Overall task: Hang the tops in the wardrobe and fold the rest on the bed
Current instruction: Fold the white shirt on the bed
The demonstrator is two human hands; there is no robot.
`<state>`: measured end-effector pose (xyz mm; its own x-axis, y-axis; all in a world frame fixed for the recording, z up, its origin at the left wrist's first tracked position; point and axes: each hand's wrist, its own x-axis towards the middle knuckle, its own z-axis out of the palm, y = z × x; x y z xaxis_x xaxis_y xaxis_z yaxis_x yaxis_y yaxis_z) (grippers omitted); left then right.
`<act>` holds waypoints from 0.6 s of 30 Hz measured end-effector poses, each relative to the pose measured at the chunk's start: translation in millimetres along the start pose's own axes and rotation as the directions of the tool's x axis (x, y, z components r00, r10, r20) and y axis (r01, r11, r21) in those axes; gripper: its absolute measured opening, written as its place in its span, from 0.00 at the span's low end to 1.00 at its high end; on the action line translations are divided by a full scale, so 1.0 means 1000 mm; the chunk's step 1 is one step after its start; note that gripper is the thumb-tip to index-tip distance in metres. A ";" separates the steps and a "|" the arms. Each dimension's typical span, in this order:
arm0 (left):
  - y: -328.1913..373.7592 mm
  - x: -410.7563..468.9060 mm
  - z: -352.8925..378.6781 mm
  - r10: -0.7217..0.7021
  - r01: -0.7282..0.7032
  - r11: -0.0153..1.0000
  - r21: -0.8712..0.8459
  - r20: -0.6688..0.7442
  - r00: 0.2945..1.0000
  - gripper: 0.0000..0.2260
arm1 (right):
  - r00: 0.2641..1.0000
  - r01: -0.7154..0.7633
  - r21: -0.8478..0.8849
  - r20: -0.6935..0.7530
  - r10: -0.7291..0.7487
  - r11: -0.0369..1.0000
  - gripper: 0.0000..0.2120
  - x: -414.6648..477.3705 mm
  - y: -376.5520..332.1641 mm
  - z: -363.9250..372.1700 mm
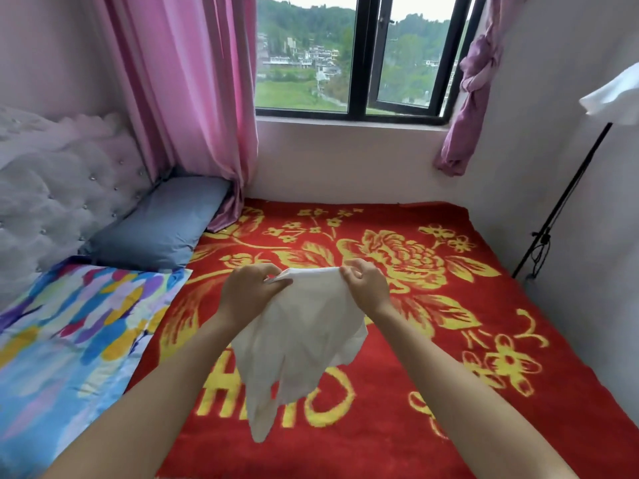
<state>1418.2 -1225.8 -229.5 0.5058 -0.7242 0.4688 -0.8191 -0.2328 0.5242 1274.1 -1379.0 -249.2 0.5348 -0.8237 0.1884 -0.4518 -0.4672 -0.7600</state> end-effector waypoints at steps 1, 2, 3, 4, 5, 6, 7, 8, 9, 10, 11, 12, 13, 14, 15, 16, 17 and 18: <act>-0.002 0.004 0.005 -0.029 0.029 1.000 0.010 -0.006 1.000 0.19 | 1.000 -0.009 -0.044 0.015 0.010 0.999 0.17 0.002 0.007 0.007; -0.005 0.010 0.012 -0.063 0.064 0.998 0.021 -0.014 0.998 0.15 | 0.999 -0.019 -0.087 0.038 0.023 0.996 0.19 0.003 0.013 0.015; -0.008 0.016 0.016 -0.106 0.107 0.994 0.024 -0.023 0.994 0.12 | 0.998 -0.012 -0.110 0.053 0.018 0.994 0.20 0.003 0.019 0.023; -0.011 0.021 0.020 -0.163 0.164 0.986 0.029 -0.031 0.986 0.11 | 0.996 -0.002 -0.112 0.083 0.011 0.994 0.20 0.001 0.022 0.032; -0.014 0.026 0.023 -0.210 0.211 0.977 0.018 -0.031 0.977 0.10 | 0.993 0.017 -0.081 0.115 -0.008 0.997 0.20 -0.003 0.024 0.040; -0.014 0.029 0.025 -0.239 0.239 0.971 0.000 -0.032 0.971 0.10 | 0.987 0.031 -0.029 0.160 -0.026 0.999 0.20 -0.009 0.024 0.046; -0.018 0.034 0.029 -0.264 0.263 0.965 -0.010 -0.025 0.964 0.10 | 0.977 0.037 0.035 0.210 -0.043 0.999 0.20 -0.011 0.025 0.056; -0.018 0.037 0.032 -0.277 0.276 0.961 -0.019 -0.022 0.961 0.10 | 0.964 0.034 0.072 0.261 -0.052 0.997 0.21 -0.015 0.023 0.062; -0.019 0.039 0.034 -0.285 0.284 0.958 -0.031 -0.016 0.958 0.10 | 0.953 0.043 0.088 0.296 -0.067 0.995 0.22 -0.019 0.021 0.068; -0.021 0.044 0.037 -0.293 0.293 0.955 -0.038 -0.010 0.956 0.10 | 0.943 0.042 0.088 0.325 -0.069 0.995 0.24 -0.021 0.020 0.075; -0.023 0.047 0.038 -0.298 0.297 0.954 -0.046 -0.009 0.955 0.10 | 0.938 0.044 0.098 0.340 -0.075 0.994 0.26 -0.021 0.019 0.082; -0.023 0.050 0.039 -0.308 0.307 0.950 -0.054 -0.009 0.951 0.10 | 0.931 0.033 0.115 0.358 -0.073 0.993 0.28 -0.022 0.015 0.085; -0.023 0.054 0.039 -0.314 0.313 0.947 -0.071 -0.009 0.949 0.09 | 0.926 0.022 0.141 0.369 -0.073 0.990 0.30 -0.022 0.013 0.089; -0.023 0.058 0.039 -0.317 0.315 0.944 -0.094 -0.009 0.948 0.10 | 0.923 0.004 0.166 0.378 -0.068 0.986 0.31 -0.021 0.009 0.091; -0.024 0.061 0.038 -0.316 0.312 0.942 -0.122 -0.011 0.949 0.10 | 0.927 -0.006 0.198 0.368 -0.068 0.980 0.30 -0.021 0.006 0.095; -0.023 0.066 0.034 -0.315 0.310 0.940 -0.140 -0.017 0.949 0.10 | 0.938 -0.005 0.214 0.339 -0.069 0.977 0.29 -0.020 0.000 0.097; -0.023 0.068 0.032 -0.323 0.316 0.937 -0.147 -0.026 0.946 0.10 | 0.950 0.004 0.236 0.304 -0.078 0.972 0.25 -0.020 -0.004 0.099; -0.024 0.073 0.027 -0.335 0.326 0.933 -0.153 -0.038 0.942 0.10 | 0.963 0.024 0.254 0.254 -0.090 0.967 0.19 -0.016 -0.011 0.099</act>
<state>1467.7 -1290.8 -227.2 0.7608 -0.5792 0.2928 -0.5583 -0.3539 0.7504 1341.2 -1328.6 -305.9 0.7371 -0.6694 0.0922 -0.2429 -0.3899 -0.8883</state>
